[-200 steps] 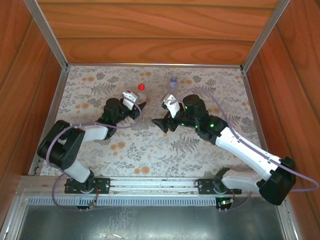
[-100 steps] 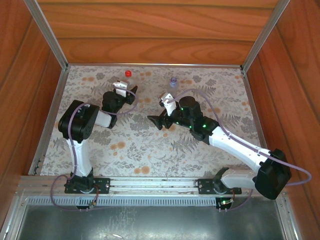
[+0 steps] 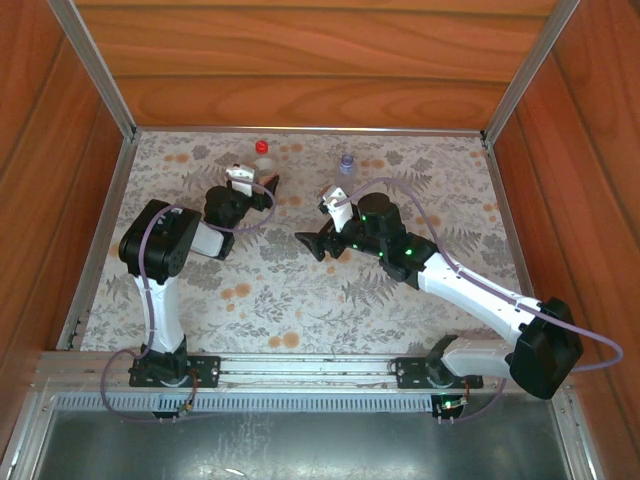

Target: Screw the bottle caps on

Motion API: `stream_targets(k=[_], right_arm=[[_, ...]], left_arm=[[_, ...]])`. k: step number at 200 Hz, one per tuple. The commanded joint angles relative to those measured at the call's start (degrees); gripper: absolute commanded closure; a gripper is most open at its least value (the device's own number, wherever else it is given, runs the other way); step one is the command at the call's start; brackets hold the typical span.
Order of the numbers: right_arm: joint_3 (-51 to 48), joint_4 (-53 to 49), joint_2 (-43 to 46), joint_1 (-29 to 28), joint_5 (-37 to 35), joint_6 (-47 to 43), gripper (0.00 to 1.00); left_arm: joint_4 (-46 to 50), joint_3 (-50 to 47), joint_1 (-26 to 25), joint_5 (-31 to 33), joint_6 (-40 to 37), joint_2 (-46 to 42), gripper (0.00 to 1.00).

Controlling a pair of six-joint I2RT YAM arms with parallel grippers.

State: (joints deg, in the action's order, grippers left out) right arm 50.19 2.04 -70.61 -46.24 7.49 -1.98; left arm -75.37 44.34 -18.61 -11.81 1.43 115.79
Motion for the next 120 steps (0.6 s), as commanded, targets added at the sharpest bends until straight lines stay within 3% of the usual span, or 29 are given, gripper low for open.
stream_targets(k=[1,71,120], right_arm=[[0.8,-2.2,0.5,-0.4,-1.0,1.8,0.03],[-0.8,-4.6,3.9,1.2,-2.5,5.4,0.0],[-3.7,-4.6,7.8,3.8,-5.6,7.7,0.0]], left_arm=[[-1.2,-0.7,0.1,-0.1,0.4,-0.1,0.13],[-1.2,-5.5,-0.4,0.5,-1.2,-5.5,0.0],[-1.2,-14.1,-6.0,8.3,-4.7,-12.8,0.0]])
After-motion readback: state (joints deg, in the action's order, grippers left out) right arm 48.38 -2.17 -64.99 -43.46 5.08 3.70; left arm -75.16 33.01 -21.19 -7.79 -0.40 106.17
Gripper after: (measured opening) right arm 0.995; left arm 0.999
